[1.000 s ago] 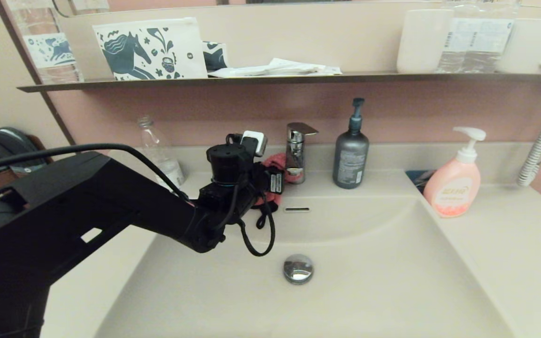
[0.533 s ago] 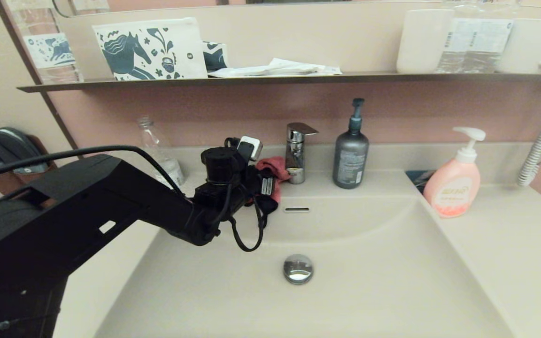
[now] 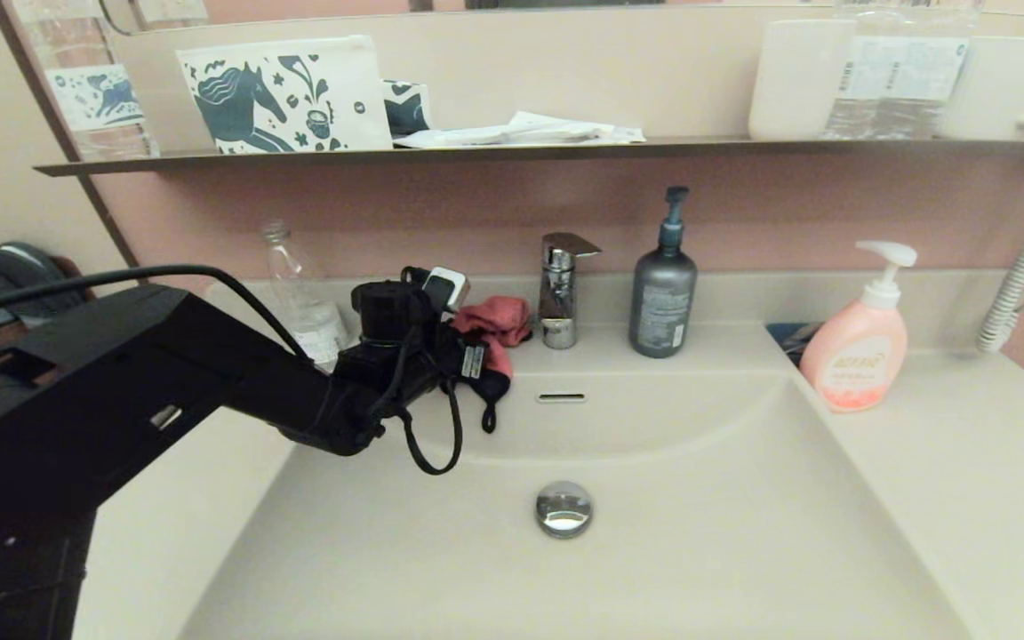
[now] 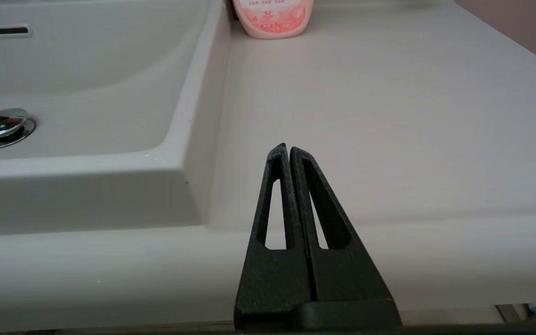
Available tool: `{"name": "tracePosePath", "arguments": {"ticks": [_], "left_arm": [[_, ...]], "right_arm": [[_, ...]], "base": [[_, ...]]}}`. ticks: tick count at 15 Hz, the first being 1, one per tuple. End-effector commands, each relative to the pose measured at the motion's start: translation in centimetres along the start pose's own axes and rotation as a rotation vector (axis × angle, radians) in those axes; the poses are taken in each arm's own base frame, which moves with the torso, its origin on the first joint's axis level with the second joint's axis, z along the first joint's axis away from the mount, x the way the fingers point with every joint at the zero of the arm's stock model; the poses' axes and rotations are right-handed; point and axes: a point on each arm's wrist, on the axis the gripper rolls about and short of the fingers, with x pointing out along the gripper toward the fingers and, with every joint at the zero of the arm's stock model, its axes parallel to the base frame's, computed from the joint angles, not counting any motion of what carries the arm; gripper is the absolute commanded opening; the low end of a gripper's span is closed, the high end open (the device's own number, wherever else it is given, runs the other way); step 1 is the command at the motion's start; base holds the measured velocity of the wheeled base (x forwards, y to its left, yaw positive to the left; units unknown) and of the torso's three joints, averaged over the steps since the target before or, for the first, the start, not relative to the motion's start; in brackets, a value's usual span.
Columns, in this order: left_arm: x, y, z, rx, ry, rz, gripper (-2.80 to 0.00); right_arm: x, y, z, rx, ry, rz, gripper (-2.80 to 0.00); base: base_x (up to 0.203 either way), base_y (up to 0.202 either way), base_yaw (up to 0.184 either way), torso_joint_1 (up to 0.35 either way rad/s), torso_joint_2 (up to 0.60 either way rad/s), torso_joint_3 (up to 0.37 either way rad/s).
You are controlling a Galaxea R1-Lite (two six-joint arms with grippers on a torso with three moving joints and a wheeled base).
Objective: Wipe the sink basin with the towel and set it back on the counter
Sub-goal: Wipe the sink
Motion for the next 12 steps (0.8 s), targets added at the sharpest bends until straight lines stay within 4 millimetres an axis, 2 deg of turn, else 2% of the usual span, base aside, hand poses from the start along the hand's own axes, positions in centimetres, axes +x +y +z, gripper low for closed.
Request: {"name": "tracePosePath", "arguments": {"ticks": [1, 7, 10, 12], "left_arm": [[-1.1, 1.6, 0.8, -0.006, -0.009, 0.023, -2.80], [-3.0, 5.7, 0.2, 0.010, 0.006, 0.056, -2.80], [-4.3, 8.0, 0.7, 0.003, -0.018, 0.058, -2.80], [-5.3, 8.2, 1.1, 0.004, -0.029, 0.055, -2.80]], "right_arm": [[0.0, 0.0, 0.0, 0.000, 0.001, 0.000, -2.80], [0.0, 0.0, 0.0, 0.000, 0.001, 0.000, -2.80], [0.0, 0.0, 0.0, 0.000, 0.001, 0.000, -2.80], [0.0, 0.0, 0.0, 0.000, 0.001, 0.000, -2.80]], "base": [[0.000, 0.000, 0.000, 0.000, 0.00, 0.000], [0.000, 0.000, 0.000, 0.000, 0.00, 0.000], [0.000, 0.000, 0.000, 0.000, 0.00, 0.000], [0.000, 0.000, 0.000, 0.000, 0.00, 0.000]]}}
